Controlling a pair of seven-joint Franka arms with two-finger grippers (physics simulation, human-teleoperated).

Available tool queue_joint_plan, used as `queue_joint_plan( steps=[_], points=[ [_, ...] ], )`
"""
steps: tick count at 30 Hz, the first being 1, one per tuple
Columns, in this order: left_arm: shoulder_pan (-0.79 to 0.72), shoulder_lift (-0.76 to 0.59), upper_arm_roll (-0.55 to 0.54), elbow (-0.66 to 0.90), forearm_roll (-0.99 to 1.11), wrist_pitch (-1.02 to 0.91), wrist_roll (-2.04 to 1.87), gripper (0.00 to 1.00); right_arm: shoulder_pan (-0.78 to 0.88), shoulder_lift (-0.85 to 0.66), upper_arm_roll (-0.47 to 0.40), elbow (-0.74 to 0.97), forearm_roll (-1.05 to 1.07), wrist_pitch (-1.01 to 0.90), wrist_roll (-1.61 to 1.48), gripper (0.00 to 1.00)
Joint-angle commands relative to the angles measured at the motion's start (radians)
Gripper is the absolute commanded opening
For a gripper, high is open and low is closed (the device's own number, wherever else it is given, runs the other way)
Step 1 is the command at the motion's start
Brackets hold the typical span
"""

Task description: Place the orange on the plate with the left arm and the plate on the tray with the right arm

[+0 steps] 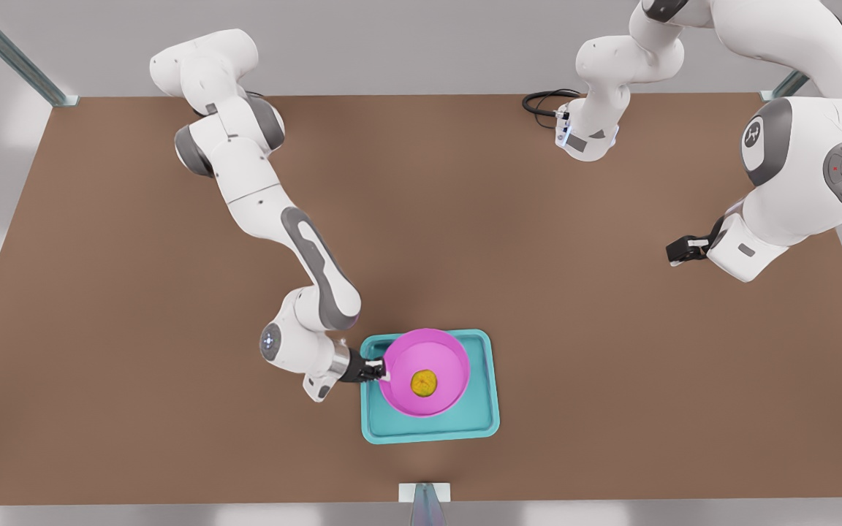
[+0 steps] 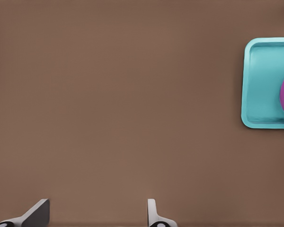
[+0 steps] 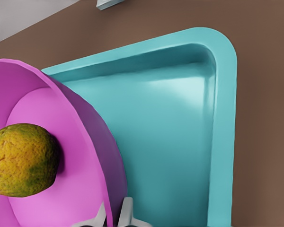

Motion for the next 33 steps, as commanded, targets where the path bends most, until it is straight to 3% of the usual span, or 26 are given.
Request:
queue_joint_plan(
  steps=[1,2,8,10,12,14,15,16,18,20,22,24,33],
  points=[
    [0.0,-0.001,0.0,0.0,-0.001,0.0,-0.001,1.0,0.0,0.001,0.0,0.001,-0.005,-0.005,0.028,0.6],
    [0.0,-0.001,0.0,0.0,-0.001,0.0,0.001,1.0,0.0,-0.001,0.0,-0.005,-0.007,-0.018,0.019,1.0],
    [0.0,-0.001,-0.002,0.0,-0.001,0.0,-0.001,1.0,0.008,-0.019,0.0,0.003,-0.013,-0.02,0.03,1.0],
    [-0.001,0.0,-0.002,0.0,-0.001,0.0,-0.001,1.0,0.002,-0.059,-0.081,0.001,-0.118,-0.23,0.025,1.0],
    [-0.001,0.0,-0.002,0.0,-0.001,0.0,-0.001,1.0,-0.092,-0.107,-0.202,0.026,-0.192,-0.678,-0.116,1.0],
    [-0.003,-0.001,-0.002,0.0,-0.001,0.0,-0.004,1.0,-0.109,-0.14,-0.38,0.093,-0.407,-0.971,-0.249,1.0],
    [-0.001,0.003,-0.002,0.0,-0.002,0.001,-0.005,1.0,-0.104,-0.148,-0.446,0.147,-0.502,-1.025,-0.263,1.0],
    [-0.001,0.005,-0.002,0.0,-0.002,0.0,-0.01,1.0,-0.099,-0.223,-0.457,0.159,-0.644,-1.074,-0.278,1.0],
    [-0.001,0.007,-0.002,0.0,-0.002,0.001,-0.008,1.0,-0.098,-0.481,-0.436,0.15,-0.816,-1.175,-0.271,1.0],
    [-0.001,0.007,-0.002,0.0,-0.001,0.001,0.002,1.0,-0.11,-0.803,-0.304,0.004,-0.962,-1.14,-0.233,1.0],
    [0.0,0.01,-0.002,0.0,-0.004,0.0,0.01,1.0,-0.116,-1.012,-0.27,-0.235,-0.968,-1.043,-0.12,1.0],
    [0.0,0.023,0.004,0.0,0.001,0.0,0.009,1.0,-0.13,-1.052,-0.268,-0.324,-0.964,-1.006,-0.114,1.0],
    [-0.003,0.033,-0.003,0.0,-0.004,-0.005,0.012,1.0,-0.176,-1.044,-0.225,-0.321,-0.961,-1.009,-0.113,1.0]
  ],
)
